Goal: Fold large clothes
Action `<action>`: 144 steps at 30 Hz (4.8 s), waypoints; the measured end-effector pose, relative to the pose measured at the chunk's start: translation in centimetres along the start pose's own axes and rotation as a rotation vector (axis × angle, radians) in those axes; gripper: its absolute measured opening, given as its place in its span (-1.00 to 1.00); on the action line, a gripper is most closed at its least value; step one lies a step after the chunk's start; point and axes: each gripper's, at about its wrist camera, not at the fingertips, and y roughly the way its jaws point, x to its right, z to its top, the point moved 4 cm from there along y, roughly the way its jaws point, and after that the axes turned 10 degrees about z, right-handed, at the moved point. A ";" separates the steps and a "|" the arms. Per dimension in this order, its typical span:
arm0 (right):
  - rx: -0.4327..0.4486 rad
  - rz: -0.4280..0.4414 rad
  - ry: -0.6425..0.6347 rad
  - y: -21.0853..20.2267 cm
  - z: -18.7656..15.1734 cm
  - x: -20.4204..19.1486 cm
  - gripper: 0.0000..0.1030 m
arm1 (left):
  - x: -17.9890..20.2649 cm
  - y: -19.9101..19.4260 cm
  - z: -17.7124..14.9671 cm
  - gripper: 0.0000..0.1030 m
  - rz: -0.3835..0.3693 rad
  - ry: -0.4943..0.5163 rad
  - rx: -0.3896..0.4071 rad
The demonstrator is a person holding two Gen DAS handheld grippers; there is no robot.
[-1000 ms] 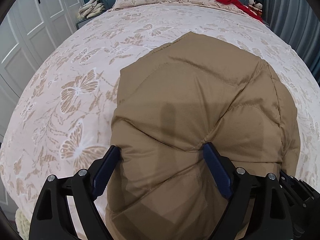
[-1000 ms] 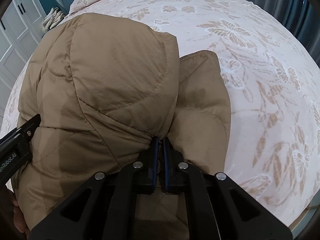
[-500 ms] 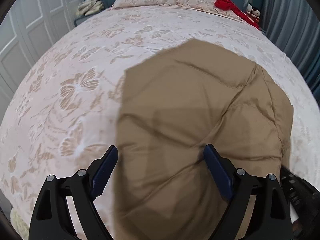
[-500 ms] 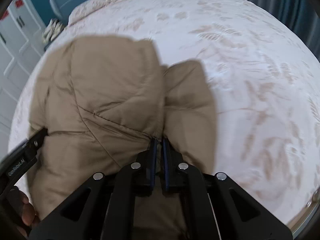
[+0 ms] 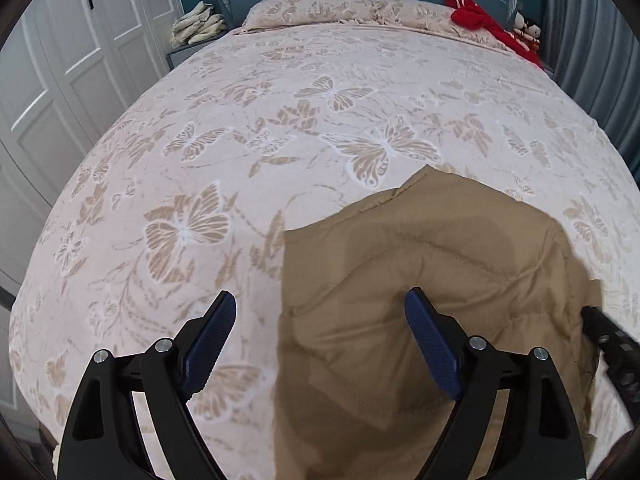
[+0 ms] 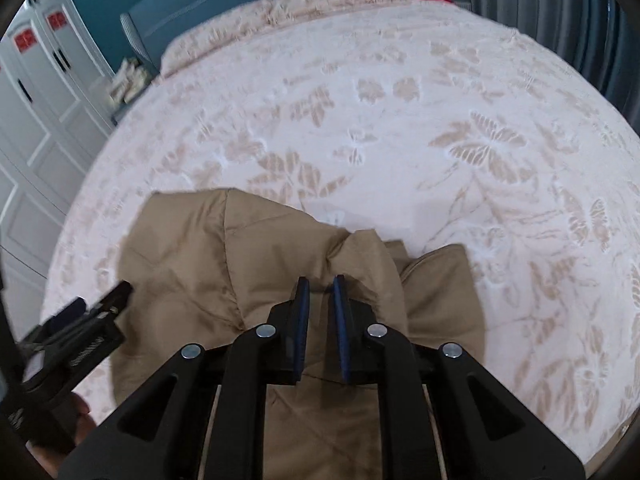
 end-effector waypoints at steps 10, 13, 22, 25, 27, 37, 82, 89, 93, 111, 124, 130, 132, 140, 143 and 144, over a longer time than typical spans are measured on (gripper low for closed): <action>-0.043 0.002 0.010 3.4 -1.5 1.3 -0.82 | 1.1 2.3 -0.8 0.68 -0.005 -0.004 -0.046; -0.025 -0.002 0.008 1.6 -1.5 1.0 -0.77 | 0.4 1.5 -1.0 0.68 -0.036 -0.010 -0.052; -0.024 0.002 0.026 -6.7 -7.0 4.3 0.47 | -5.8 -0.6 -6.3 0.69 -0.404 -0.198 -0.281; -0.067 0.078 0.094 -6.6 -9.2 5.7 0.57 | -6.7 -0.3 -9.2 0.69 -0.580 -0.304 -0.393; -0.086 0.108 0.122 -6.1 -10.0 6.0 0.64 | -6.5 -0.3 -10.5 0.69 -0.641 -0.320 -0.416; -0.094 0.308 0.343 -2.1 -11.8 7.1 0.76 | -2.9 -0.5 -11.4 0.90 -0.639 -0.212 -0.331; -0.017 0.325 -0.184 5.1 -0.8 -20.0 -0.52 | -19.3 5.4 1.3 -0.15 -0.280 -0.029 0.058; -0.088 0.285 0.024 7.1 -4.7 -14.4 0.10 | -19.9 5.6 0.1 0.44 -0.235 -0.074 -0.003; -0.132 0.310 0.022 8.0 -5.7 -14.1 0.33 | -21.0 7.3 -0.7 0.58 -0.349 -0.157 -0.087; -0.045 0.291 -0.370 13.6 1.3 -21.1 -0.50 | -20.1 10.8 -0.3 0.68 -0.405 -0.293 -0.013; -0.090 0.277 -0.085 4.8 -2.1 -13.9 -0.21 | -20.6 3.4 1.0 0.66 -0.109 -0.088 0.061; 0.045 0.176 -0.279 1.2 1.8 -19.5 -0.96 | -19.6 1.0 5.5 0.66 0.011 -0.069 0.112; 0.031 0.181 -0.324 2.5 3.2 -21.1 -0.98 | -18.3 2.2 6.9 0.66 0.054 -0.057 0.085; -0.086 0.030 -0.324 11.2 2.3 -21.2 -0.99 | -16.1 8.1 6.3 0.72 0.094 -0.064 -0.026; -0.105 0.040 -0.289 12.3 1.7 -20.0 -0.99 | -16.0 9.0 5.6 0.75 0.072 -0.088 -0.036; -0.110 0.044 -0.282 12.7 1.5 -19.7 -0.99 | -16.0 9.3 5.4 0.76 0.063 -0.096 -0.040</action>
